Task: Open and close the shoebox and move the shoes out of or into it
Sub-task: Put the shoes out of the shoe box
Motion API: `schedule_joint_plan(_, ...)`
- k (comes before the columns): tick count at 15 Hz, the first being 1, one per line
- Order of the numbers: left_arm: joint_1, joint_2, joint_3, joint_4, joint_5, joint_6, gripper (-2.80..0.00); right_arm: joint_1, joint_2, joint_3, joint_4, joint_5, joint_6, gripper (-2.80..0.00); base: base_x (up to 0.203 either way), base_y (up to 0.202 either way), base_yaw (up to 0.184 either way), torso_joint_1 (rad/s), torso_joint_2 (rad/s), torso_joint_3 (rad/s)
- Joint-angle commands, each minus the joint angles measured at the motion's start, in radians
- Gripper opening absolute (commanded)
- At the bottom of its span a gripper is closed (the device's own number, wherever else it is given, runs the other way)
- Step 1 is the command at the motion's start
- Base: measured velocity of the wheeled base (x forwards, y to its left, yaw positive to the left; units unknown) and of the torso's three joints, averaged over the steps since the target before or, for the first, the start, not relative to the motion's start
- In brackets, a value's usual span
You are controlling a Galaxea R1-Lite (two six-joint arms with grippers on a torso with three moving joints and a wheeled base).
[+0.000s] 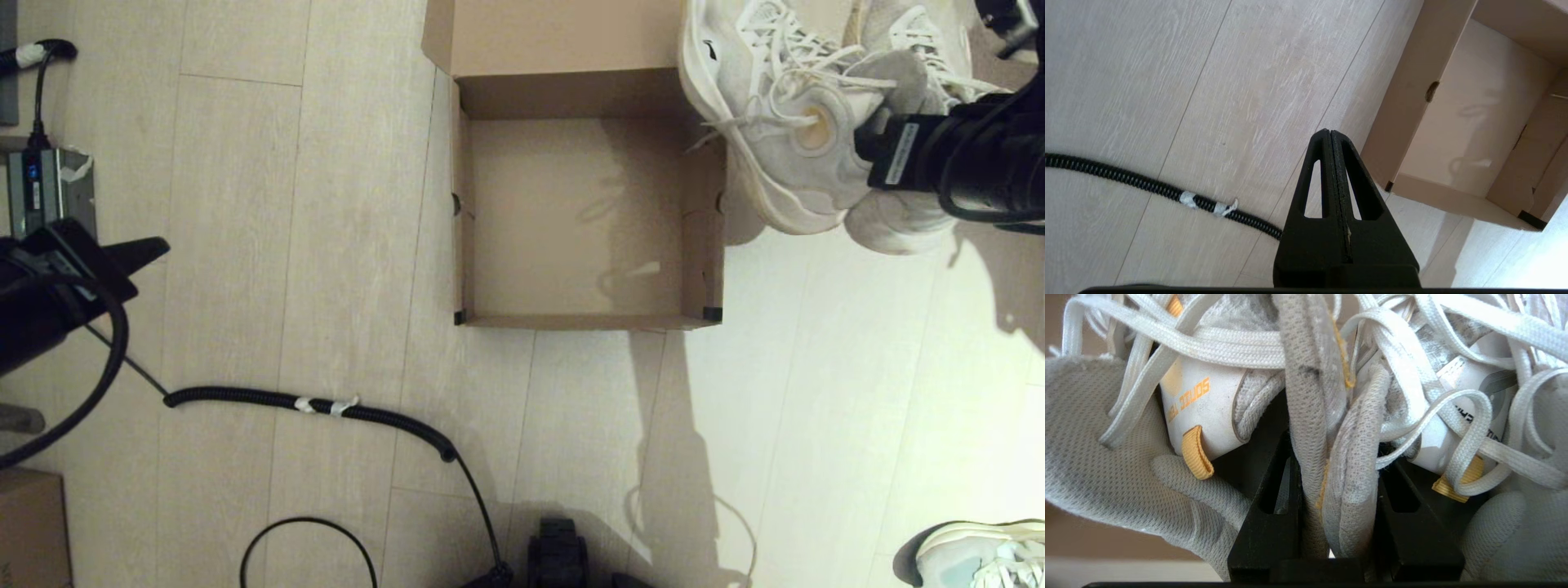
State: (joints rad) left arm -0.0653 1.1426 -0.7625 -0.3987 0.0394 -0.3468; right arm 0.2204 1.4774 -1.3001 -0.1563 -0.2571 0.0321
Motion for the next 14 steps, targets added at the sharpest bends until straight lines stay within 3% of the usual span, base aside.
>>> schedule_joint_plan(1,-0.002,-0.007,0.012,-0.003,0.0,-0.003,-2.8,-0.08,-0.007,0.008,-0.013,-0.002,-0.007,-2.8,0.0,0.0,0.0,0.0,0.0,0.0)
schedule_joint_plan(6,-0.002,-0.021,0.044,-0.003,-0.022,-0.049,-2.8,-0.282,-0.01,0.088,-0.059,0.0,0.139,-2.8,0.0,0.0,0.0,0.0,0.0,0.0)
schedule_joint_plan(9,-0.002,-0.024,0.057,-0.005,-0.022,-0.049,-2.8,-0.299,0.009,0.176,-0.071,0.003,0.16,-2.8,0.0,0.0,0.0,0.0,0.0,0.0)
schedule_joint_plan(14,-0.002,-0.021,0.058,-0.005,-0.022,-0.049,-2.8,-0.296,0.19,0.217,-0.302,0.001,0.153,-2.8,0.0,0.0,0.0,0.0,0.0,0.0)
